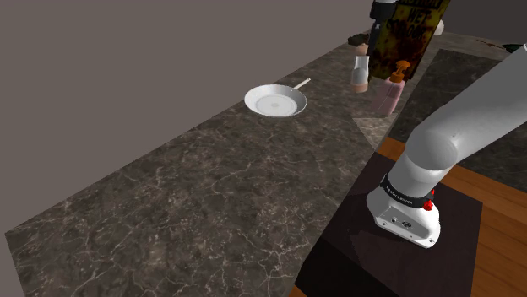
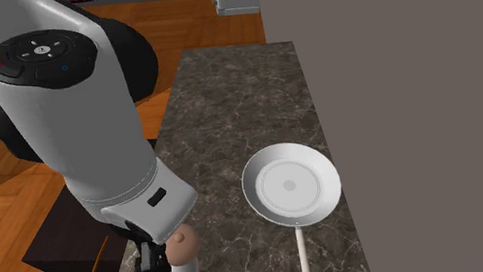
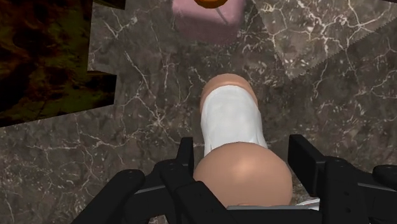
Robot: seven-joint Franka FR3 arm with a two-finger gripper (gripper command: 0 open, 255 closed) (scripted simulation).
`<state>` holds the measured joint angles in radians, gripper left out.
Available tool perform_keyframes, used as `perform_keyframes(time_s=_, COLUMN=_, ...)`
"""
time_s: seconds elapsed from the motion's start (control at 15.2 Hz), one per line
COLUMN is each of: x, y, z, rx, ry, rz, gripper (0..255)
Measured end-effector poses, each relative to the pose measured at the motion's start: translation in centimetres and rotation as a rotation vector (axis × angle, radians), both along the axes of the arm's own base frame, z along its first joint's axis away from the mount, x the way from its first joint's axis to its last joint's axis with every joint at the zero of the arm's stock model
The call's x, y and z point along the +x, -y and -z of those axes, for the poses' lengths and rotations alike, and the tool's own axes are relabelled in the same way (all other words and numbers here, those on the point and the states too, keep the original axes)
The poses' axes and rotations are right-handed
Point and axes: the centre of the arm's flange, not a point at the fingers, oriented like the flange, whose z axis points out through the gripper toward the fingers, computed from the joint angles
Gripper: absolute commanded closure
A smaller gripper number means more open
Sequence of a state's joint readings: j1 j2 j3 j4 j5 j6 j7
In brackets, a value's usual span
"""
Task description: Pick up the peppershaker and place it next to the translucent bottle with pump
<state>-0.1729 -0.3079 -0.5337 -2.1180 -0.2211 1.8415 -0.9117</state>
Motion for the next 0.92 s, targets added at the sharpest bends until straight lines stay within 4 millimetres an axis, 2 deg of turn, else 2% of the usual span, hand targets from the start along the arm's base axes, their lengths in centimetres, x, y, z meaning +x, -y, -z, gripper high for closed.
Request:
perform_keyframes(time_s=0.79, x=-0.1, y=0.2, z=6.5, rx=0.000, ry=0.000, rz=0.000, gripper=255)
perform_keyframes(time_s=0.92, x=0.0, y=0.1, z=6.8, rx=0.000, ry=0.000, rz=0.000, gripper=255)
